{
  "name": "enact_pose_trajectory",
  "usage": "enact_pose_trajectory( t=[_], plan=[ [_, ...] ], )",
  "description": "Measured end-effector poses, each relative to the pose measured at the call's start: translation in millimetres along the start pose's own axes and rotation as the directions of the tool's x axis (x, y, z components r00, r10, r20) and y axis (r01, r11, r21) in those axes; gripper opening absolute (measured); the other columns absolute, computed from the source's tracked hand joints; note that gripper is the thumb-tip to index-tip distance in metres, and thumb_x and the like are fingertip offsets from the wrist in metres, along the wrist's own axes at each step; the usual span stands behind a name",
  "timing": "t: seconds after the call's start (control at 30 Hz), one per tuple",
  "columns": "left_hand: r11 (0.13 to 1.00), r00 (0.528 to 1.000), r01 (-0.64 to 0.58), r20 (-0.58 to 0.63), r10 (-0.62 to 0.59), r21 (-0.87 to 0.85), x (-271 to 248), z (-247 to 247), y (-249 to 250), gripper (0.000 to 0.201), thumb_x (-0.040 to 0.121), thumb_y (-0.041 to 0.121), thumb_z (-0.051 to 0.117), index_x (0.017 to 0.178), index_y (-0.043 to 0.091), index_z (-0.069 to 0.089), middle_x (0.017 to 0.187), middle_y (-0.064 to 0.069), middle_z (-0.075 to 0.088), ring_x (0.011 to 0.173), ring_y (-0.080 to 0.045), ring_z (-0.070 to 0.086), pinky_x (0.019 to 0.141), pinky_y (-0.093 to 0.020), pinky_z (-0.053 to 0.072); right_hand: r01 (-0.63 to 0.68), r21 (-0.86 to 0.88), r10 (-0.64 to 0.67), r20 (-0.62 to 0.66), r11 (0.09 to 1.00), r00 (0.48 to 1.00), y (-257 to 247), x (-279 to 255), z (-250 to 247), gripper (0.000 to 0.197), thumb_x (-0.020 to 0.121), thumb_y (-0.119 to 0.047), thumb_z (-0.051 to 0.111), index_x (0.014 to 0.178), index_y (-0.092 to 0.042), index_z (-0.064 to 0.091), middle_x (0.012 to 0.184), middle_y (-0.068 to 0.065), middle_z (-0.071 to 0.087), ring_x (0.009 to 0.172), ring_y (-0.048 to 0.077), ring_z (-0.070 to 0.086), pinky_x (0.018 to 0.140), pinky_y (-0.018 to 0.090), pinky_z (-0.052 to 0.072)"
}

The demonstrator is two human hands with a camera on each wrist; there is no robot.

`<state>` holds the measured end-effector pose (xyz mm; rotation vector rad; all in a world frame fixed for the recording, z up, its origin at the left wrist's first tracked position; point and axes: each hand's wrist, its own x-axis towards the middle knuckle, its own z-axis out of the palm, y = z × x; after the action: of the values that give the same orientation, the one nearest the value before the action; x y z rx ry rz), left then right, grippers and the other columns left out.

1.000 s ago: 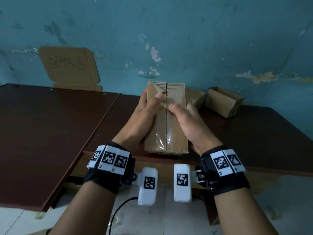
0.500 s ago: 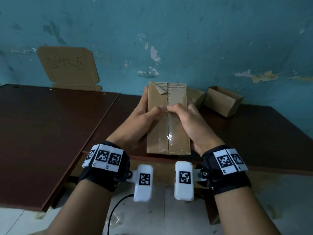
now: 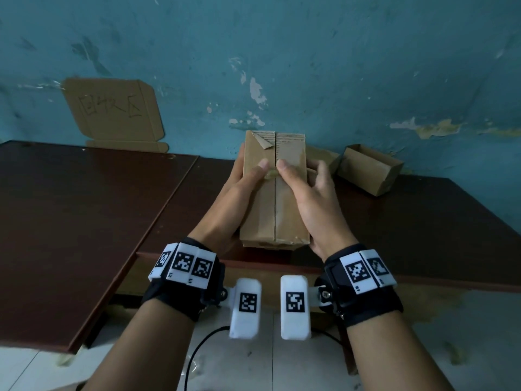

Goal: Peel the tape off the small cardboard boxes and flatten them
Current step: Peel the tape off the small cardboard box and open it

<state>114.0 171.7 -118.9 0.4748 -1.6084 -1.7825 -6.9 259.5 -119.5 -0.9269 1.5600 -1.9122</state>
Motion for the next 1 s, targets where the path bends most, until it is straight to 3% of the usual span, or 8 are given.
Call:
enact_pose_trajectory(
  t=[0.17, 0.27, 0.37, 0.43, 0.53, 0.67, 0.8, 1.0],
  plan=[
    [0.999, 0.999, -0.047, -0.021, 0.046, -0.019, 3.7, -2.1, -6.5, 0.078, 0.107, 0.057, 0.059, 0.17, 0.046, 0.015, 0.157, 0.004, 0.06, 0.134, -0.02, 0.068, 0.114, -0.055, 0.053, -0.028, -0.047, 0.034, 0.148, 0.999, 0.988, -2.2, -3.5, 2.2, 0.059, 0.099, -0.067, 0.066, 0.153, -0.048, 0.052, 0.141, -0.019, 0.07, 0.128, 0.004, 0.07, 0.114, 0.046, 0.058],
    [0.998, 0.997, -0.07, -0.042, 0.07, -0.002, 2.3, -1.0, -7.8, 0.08, 0.106, 0.061, 0.055, 0.171, 0.044, 0.012, 0.162, 0.007, 0.054, 0.139, -0.013, 0.064, 0.117, -0.049, 0.052, -0.023, -0.067, 0.036, 0.193, 0.997, 0.981, -6.7, -5.5, 3.9, 0.06, 0.097, -0.075, 0.06, 0.152, -0.053, 0.051, 0.136, -0.032, 0.069, 0.128, -0.007, 0.066, 0.119, 0.042, 0.053],
    [0.996, 0.994, -0.08, -0.076, 0.082, 0.035, -1.3, 3.9, -3.5, 0.089, 0.1, 0.07, 0.046, 0.173, 0.042, 0.003, 0.17, 0.019, 0.037, 0.148, 0.0, 0.047, 0.118, -0.03, 0.045, 0.057, -0.106, -0.042, 0.138, 0.993, 0.989, -0.9, -2.8, 6.7, 0.062, 0.098, -0.069, 0.066, 0.155, -0.046, 0.054, 0.143, -0.022, 0.07, 0.136, 0.003, 0.065, 0.122, 0.047, 0.05],
    [0.998, 0.989, -0.059, -0.132, 0.063, 0.033, -2.4, 7.3, -2.6, 0.083, 0.106, 0.062, 0.044, 0.173, 0.029, 0.01, 0.159, 0.022, 0.043, 0.14, 0.002, 0.055, 0.104, -0.022, 0.05, 0.087, -0.091, -0.079, 0.089, 0.992, 0.993, 2.8, -1.1, 6.7, 0.05, 0.104, -0.054, 0.068, 0.151, -0.04, 0.059, 0.138, -0.016, 0.075, 0.132, 0.006, 0.069, 0.119, 0.048, 0.053],
    [0.998, 0.975, -0.049, -0.218, 0.042, -0.027, -3.2, 13.2, -6.4, 0.06, 0.107, 0.046, 0.061, 0.156, 0.018, 0.04, 0.136, 0.003, 0.069, 0.11, -0.006, 0.077, 0.086, -0.028, 0.065, 0.061, -0.036, -0.06, 0.021, 0.997, 0.998, 5.6, 0.6, 7.0, 0.049, 0.101, -0.048, 0.073, 0.149, -0.038, 0.063, 0.134, -0.009, 0.077, 0.126, 0.012, 0.073, 0.109, 0.05, 0.061],
    [0.998, 0.982, -0.041, -0.185, 0.033, -0.037, -2.5, 19.0, -11.5, 0.045, 0.108, 0.037, 0.065, 0.149, 0.024, 0.055, 0.129, -0.001, 0.077, 0.113, -0.018, 0.079, 0.091, -0.039, 0.066, 0.069, -0.004, -0.069, -0.041, 0.998, 0.997, 6.1, 2.3, 4.8, 0.035, 0.104, -0.034, 0.073, 0.139, -0.039, 0.068, 0.128, -0.007, 0.078, 0.119, 0.013, 0.076, 0.101, 0.049, 0.066],
    [0.999, 0.993, -0.041, -0.11, 0.037, -0.03, 1.5, 17.2, -13.5, 0.048, 0.111, 0.029, 0.061, 0.157, 0.028, 0.05, 0.131, 0.0, 0.077, 0.115, -0.019, 0.078, 0.085, -0.032, 0.065, 0.039, 0.041, -0.038, -0.032, 0.998, 0.999, 3.2, -0.9, 1.7, 0.025, 0.105, -0.019, 0.068, 0.126, -0.031, 0.073, 0.115, -0.003, 0.083, 0.108, 0.014, 0.08, 0.095, 0.045, 0.067],
    [0.997, 0.998, -0.054, -0.046, 0.052, -0.051, 5.8, 11.4, -20.9, 0.064, 0.112, 0.02, 0.058, 0.169, 0.024, 0.03, 0.132, 0.0, 0.076, 0.116, -0.015, 0.077, 0.087, -0.025, 0.062, 0.031, 0.072, -0.032, 0.01, 0.997, 0.999, 2.9, -3.0, -1.1, 0.026, 0.105, -0.025, 0.063, 0.128, -0.022, 0.075, 0.119, 0.005, 0.081, 0.11, 0.022, 0.08, 0.087, 0.04, 0.066]
  ],
)
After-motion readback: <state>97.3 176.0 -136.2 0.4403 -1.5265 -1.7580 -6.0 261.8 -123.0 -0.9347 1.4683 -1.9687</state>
